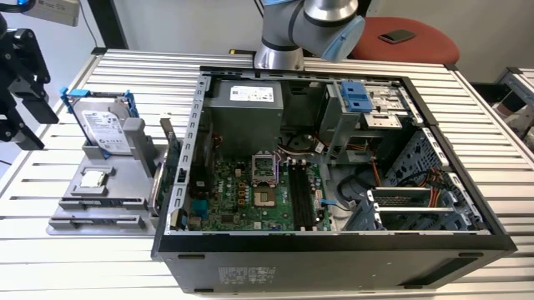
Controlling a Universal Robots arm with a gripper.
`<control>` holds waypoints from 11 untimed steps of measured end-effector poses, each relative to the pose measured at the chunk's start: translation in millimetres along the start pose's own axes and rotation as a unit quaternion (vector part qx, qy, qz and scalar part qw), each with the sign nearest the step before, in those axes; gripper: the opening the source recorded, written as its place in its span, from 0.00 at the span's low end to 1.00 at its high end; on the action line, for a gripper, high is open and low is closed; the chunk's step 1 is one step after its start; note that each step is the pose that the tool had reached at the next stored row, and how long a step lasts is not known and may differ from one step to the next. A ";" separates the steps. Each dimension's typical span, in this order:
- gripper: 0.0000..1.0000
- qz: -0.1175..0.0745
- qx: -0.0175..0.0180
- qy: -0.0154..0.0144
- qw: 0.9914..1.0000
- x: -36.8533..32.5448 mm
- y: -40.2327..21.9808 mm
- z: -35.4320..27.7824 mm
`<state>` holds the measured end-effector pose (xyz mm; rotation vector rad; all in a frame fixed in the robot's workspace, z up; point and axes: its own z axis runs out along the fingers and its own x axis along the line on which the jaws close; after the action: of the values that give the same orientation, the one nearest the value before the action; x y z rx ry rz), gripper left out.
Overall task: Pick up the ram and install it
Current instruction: 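Pick up the ram and move it above insertion slot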
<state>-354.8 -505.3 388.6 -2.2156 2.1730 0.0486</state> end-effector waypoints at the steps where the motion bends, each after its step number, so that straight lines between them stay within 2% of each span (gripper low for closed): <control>1: 1.00 0.000 -0.002 0.000 1.000 0.1 0.0 0.2; 4: 1.00 0.000 -0.007 0.000 1.000 0.1 0.1 1.6; 11: 1.00 0.000 -0.007 0.000 1.000 0.5 -0.1 7.6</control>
<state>-354.7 -505.4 381.0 -2.2222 2.1798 0.0642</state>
